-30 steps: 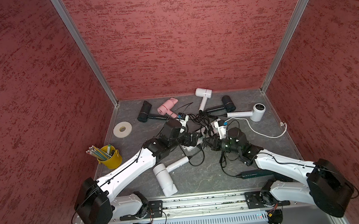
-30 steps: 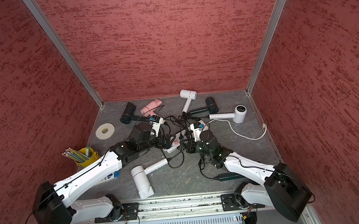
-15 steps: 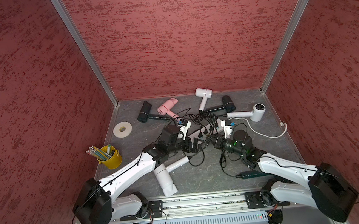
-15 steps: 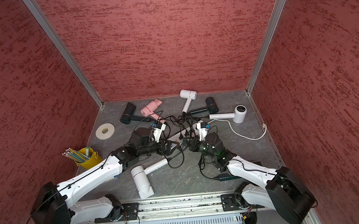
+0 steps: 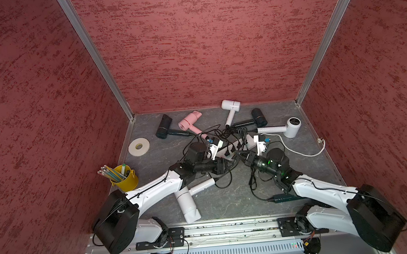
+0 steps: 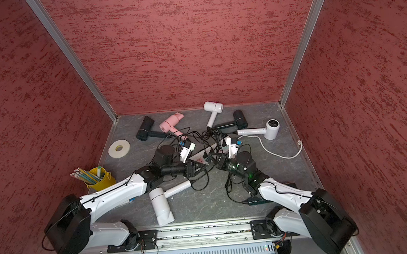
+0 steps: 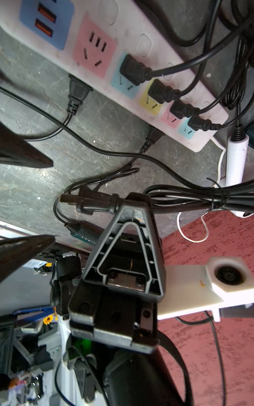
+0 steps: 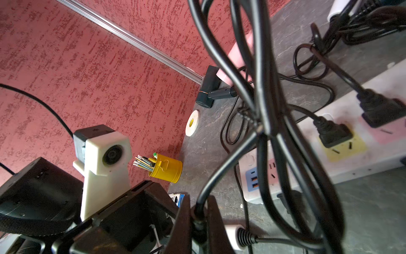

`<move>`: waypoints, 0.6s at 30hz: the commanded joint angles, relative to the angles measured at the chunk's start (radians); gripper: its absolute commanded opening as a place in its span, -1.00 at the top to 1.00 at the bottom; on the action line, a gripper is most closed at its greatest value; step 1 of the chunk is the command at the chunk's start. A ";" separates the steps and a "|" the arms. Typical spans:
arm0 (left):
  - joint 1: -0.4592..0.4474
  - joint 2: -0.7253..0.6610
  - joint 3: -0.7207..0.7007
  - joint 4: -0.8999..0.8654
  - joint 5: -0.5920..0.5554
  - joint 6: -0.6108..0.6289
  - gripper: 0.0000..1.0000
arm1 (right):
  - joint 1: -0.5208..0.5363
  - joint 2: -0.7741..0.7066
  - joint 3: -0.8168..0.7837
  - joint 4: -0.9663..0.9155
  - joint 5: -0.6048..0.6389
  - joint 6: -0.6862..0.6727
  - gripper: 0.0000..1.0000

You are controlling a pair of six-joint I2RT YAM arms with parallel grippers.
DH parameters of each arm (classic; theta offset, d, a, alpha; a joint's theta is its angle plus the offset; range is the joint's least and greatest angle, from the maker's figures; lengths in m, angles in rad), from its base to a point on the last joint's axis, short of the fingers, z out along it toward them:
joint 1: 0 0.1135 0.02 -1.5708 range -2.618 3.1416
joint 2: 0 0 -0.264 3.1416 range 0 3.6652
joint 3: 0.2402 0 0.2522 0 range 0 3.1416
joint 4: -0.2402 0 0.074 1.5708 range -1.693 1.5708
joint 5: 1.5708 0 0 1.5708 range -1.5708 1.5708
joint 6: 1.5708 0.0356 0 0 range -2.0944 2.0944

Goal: Charge the blow dryers
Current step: Pick up the plug from the center of the board.

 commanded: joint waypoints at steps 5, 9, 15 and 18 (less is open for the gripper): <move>-0.004 0.056 -0.003 0.077 0.046 -0.007 0.16 | -0.005 0.013 -0.013 0.105 -0.035 0.031 1.00; -0.004 0.072 0.003 0.085 0.052 -0.006 0.35 | -0.005 0.020 -0.021 0.120 -0.044 0.038 1.00; -0.004 0.086 0.008 0.089 0.057 -0.005 0.54 | -0.005 0.032 -0.026 0.138 -0.059 0.047 1.00; -0.003 0.084 0.008 0.089 0.053 -0.002 0.61 | -0.005 0.039 -0.028 0.148 -0.068 0.053 1.00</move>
